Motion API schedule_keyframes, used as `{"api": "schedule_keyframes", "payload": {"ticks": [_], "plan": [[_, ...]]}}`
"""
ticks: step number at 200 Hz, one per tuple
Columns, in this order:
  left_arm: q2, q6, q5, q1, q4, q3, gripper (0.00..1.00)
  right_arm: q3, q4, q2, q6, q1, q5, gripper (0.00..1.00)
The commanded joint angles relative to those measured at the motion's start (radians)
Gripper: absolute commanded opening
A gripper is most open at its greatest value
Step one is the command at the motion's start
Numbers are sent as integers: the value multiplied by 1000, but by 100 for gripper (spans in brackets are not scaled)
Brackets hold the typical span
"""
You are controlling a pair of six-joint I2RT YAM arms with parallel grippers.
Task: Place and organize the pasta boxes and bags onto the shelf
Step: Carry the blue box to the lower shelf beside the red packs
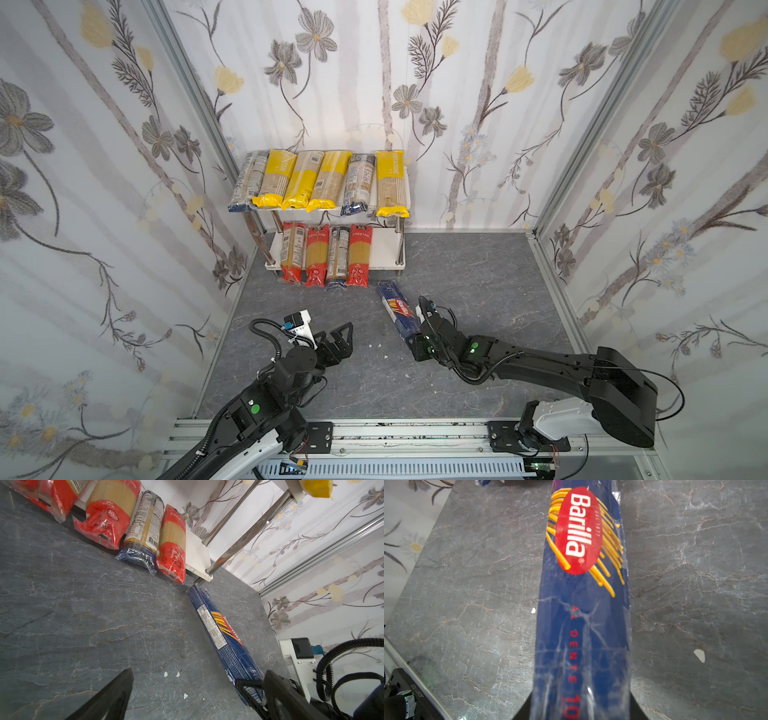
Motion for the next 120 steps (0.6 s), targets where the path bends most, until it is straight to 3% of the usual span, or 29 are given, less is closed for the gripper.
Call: {"api": "schedule_keyframes", "payload": {"ticks": [1, 62, 99, 120], "plan": [[18, 12, -46, -1, -11, 25, 100, 56, 132, -21, -53, -2, 48, 14], [51, 36, -73, 1, -16, 75, 100, 216, 111, 57, -130, -46, 70, 15], [88, 57, -82, 1, -19, 104, 100, 397, 110, 266, -143, -77, 141, 16], [105, 27, -32, 1, -16, 113, 100, 495, 113, 371, -141, -88, 182, 17]]}}
